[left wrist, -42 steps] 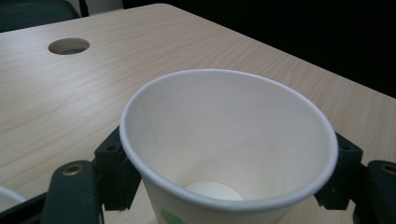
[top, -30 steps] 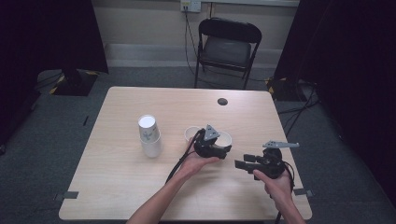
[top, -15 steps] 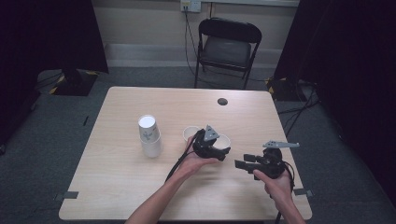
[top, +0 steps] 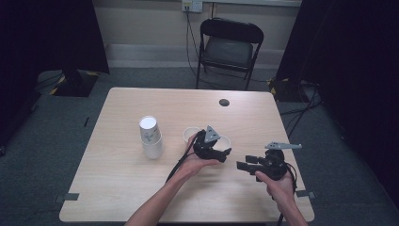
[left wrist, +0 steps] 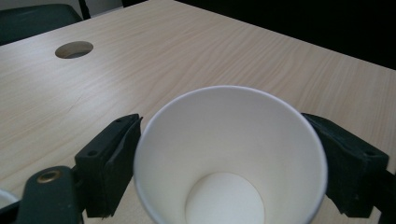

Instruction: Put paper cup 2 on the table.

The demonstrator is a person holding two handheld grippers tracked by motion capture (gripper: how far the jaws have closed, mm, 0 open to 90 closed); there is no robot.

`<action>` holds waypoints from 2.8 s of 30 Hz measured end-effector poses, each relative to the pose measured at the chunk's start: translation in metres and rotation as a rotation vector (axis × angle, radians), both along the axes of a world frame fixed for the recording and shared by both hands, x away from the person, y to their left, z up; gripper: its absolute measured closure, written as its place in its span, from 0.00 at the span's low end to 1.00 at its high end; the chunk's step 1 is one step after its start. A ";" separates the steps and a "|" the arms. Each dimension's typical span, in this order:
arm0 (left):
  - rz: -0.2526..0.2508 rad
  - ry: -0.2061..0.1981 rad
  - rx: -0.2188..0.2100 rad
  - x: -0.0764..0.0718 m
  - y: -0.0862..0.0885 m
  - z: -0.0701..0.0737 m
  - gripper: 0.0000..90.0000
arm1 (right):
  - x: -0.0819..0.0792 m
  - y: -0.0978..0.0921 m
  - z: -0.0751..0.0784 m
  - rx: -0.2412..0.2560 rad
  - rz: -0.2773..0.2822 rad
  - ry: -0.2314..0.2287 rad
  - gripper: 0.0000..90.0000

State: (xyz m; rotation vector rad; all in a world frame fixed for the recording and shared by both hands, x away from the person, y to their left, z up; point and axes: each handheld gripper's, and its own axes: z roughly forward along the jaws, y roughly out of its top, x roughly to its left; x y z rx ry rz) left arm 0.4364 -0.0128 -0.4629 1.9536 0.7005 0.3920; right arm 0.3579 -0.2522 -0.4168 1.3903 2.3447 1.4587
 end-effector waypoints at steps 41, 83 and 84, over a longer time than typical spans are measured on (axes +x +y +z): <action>0.043 0.034 -0.049 -0.044 0.079 0.065 0.19 | 0.001 -0.004 -0.008 -0.018 -0.021 -0.005 0.43; 0.471 0.119 0.038 -0.109 0.260 0.005 0.20 | 0.005 -0.023 -0.019 -0.075 -0.097 -0.045 0.37; 0.467 0.126 0.029 -0.109 0.261 0.003 0.20 | 0.006 -0.025 -0.020 -0.075 -0.107 -0.043 0.35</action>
